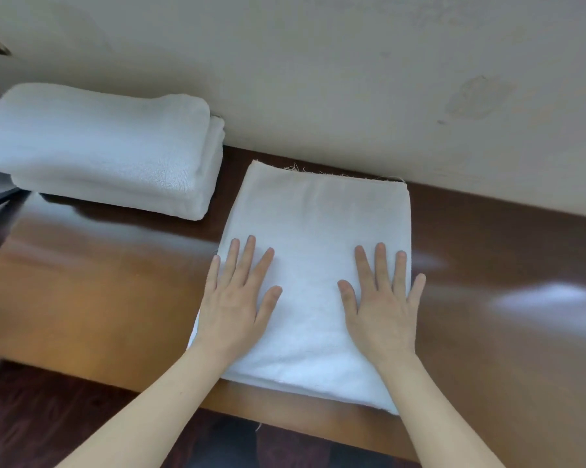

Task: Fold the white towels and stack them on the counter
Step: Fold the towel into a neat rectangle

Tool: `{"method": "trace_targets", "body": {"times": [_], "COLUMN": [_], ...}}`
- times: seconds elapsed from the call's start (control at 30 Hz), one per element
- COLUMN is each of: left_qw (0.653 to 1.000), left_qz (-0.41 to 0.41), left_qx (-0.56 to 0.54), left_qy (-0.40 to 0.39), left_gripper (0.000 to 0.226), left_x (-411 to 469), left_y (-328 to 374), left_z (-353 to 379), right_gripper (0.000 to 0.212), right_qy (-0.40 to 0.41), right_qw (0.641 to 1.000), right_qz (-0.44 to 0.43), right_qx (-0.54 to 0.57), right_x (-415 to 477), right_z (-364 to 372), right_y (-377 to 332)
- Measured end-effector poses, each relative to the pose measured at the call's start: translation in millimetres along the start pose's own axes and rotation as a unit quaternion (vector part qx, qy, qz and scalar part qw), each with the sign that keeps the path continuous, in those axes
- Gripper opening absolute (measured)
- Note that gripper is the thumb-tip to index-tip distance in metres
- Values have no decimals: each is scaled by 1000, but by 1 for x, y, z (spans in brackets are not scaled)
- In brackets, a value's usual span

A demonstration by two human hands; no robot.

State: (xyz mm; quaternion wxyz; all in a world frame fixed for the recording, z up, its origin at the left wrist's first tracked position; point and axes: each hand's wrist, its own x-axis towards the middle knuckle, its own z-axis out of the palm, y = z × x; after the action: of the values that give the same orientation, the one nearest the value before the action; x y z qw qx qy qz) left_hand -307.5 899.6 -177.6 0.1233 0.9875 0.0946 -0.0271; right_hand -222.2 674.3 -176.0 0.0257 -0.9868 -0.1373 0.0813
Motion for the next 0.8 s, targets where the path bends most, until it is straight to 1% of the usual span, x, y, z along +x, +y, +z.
{"method": "trace_targets", "body": {"times": [0.1, 0.2, 0.27, 0.33, 0.47, 0.5, 0.53, 0.6, 0.63, 0.67, 0.73, 0.8], "left_qw": [999, 998, 996, 991, 974, 966, 950, 898, 876, 863, 859, 861], "left_qz": [4, -33, -77, -119, -153, -168, -200, -290, -329, -352, -362, -352], "left_qx": [25, 29, -1, -54, -166, -198, -241, -330, -353, -361, -359, -357], "left_qy": [-21, -33, -33, -38, -19, -10, -6, -10, -19, -30, -55, -85], "left_gripper": [60, 61, 62, 64, 60, 58, 56, 55, 54, 52, 49, 48], "left_x": [-2, -9, -15, -24, -50, -58, -64, -72, -74, -74, -70, -64], "left_y": [11, 1, -10, -17, -25, -25, -24, -18, -15, -14, -16, -19], "left_z": [10, 10, 6, 2, -12, -16, -20, -27, -30, -31, -34, -36], "right_gripper": [65, 63, 63, 64, 67, 66, 65, 61, 59, 58, 58, 57], "right_qy": [-5, 1, 2, 1, -31, -34, -29, -2, 12, 19, 16, 12], "right_qw": [1000, 999, 998, 998, 996, 994, 993, 990, 988, 985, 973, 964], "right_qz": [-24, -39, -36, -26, 3, 5, 7, 26, 49, 78, 143, 191], "right_qx": [10, 29, 49, 58, 86, 100, 114, 136, 145, 156, 179, 183], "right_x": [0, -5, -7, -10, -28, -37, -47, -64, -71, -78, -89, -97], "right_z": [5, 5, 5, 4, 1, 1, 0, 0, 0, -1, -3, -5], "right_y": [12, 22, 26, 29, 35, 36, 34, 30, 26, 21, 9, -2]}}
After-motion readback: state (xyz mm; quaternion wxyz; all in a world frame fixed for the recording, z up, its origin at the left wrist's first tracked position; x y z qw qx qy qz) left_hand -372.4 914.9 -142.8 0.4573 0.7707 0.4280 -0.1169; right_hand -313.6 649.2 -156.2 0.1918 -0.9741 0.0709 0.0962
